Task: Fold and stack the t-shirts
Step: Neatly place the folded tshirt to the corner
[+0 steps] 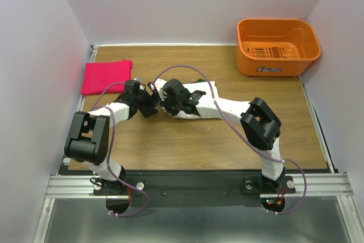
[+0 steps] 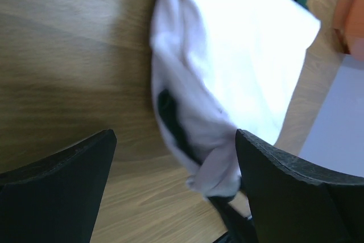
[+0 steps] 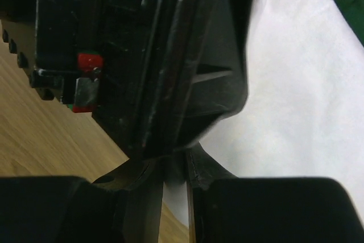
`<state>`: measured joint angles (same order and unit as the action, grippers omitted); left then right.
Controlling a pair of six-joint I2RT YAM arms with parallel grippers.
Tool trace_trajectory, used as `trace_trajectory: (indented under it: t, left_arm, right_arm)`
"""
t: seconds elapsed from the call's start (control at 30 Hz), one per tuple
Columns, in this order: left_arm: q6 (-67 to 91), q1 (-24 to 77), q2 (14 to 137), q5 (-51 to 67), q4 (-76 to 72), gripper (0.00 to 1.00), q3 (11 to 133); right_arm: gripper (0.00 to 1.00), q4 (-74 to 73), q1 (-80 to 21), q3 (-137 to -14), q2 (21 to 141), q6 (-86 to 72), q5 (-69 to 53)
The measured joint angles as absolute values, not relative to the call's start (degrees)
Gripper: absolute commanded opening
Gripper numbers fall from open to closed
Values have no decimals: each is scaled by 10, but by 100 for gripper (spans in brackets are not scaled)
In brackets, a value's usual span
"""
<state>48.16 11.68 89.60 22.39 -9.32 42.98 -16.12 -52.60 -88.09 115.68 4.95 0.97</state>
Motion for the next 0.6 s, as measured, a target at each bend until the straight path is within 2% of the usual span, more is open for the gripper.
trace_trajectory:
  t: [0.23, 0.47, 0.6]
  left_arm:
    - [536, 123, 892, 225, -178, 98, 404]
    - [555, 127, 889, 223, -204, 99, 390]
    - [561, 147, 927, 212, -211, 94, 392]
  right_arm:
    - [1, -148, -526, -858, 1148, 42, -5]
    - [1, -140, -526, -853, 1133, 36, -9]
    - [1, -131, -526, -853, 1129, 31, -12]
